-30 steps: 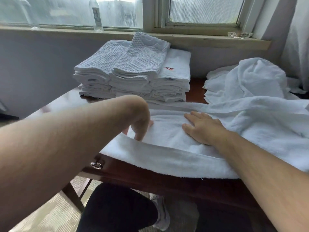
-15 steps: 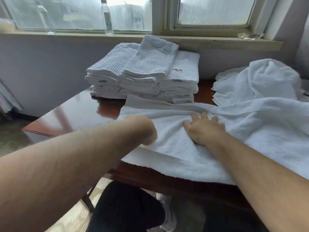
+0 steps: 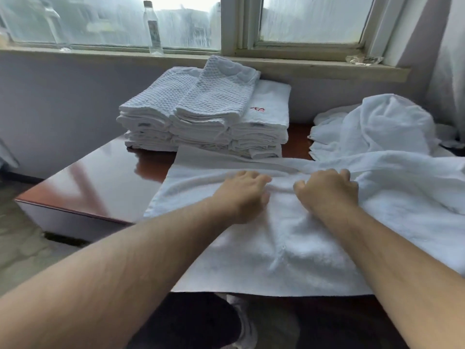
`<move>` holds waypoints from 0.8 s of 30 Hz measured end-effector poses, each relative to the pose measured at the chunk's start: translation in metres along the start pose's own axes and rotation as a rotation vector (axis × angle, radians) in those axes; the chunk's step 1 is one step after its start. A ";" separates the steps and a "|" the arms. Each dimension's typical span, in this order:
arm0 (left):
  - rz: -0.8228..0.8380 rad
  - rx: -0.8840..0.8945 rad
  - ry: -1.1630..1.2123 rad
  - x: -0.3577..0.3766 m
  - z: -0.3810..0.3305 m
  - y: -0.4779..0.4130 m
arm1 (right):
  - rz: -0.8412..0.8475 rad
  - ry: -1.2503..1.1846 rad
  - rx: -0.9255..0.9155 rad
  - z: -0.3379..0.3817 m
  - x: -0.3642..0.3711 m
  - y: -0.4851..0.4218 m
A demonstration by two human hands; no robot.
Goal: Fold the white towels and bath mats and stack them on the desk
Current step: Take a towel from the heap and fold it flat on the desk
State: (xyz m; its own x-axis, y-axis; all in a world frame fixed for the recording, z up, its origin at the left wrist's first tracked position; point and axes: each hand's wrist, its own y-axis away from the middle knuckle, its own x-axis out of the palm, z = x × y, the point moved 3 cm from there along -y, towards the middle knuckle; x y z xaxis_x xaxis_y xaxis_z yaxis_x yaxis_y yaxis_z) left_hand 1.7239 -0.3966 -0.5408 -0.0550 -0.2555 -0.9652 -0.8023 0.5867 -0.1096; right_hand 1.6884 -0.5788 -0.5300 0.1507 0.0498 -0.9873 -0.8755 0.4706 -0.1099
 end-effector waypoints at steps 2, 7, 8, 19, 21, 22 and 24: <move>-0.017 0.071 0.057 0.008 -0.023 -0.021 | 0.025 0.034 0.159 -0.039 -0.008 -0.003; 0.009 0.032 0.109 0.029 -0.092 -0.075 | 0.077 -0.025 0.431 -0.135 -0.017 -0.017; 0.013 -0.035 0.086 0.034 -0.102 -0.082 | 0.084 -0.037 0.463 -0.149 -0.017 -0.021; 0.084 0.195 0.048 0.067 -0.120 -0.119 | -0.145 0.071 0.147 -0.186 -0.041 -0.130; 0.035 0.182 0.077 0.067 -0.116 -0.119 | 0.002 -0.220 0.051 -0.190 -0.026 -0.142; 0.012 0.180 0.088 0.067 -0.115 -0.118 | -0.025 -0.405 0.014 -0.192 -0.019 -0.142; -0.017 0.182 0.095 0.069 -0.115 -0.117 | -0.233 -0.712 0.073 -0.204 -0.018 -0.133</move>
State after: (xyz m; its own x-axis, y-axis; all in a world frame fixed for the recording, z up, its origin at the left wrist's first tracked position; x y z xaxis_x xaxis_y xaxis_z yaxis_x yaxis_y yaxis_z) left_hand 1.7459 -0.5711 -0.5671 -0.1051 -0.3325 -0.9372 -0.6836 0.7086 -0.1747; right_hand 1.7085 -0.8223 -0.5215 0.6105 0.4878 -0.6240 -0.7558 0.5944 -0.2749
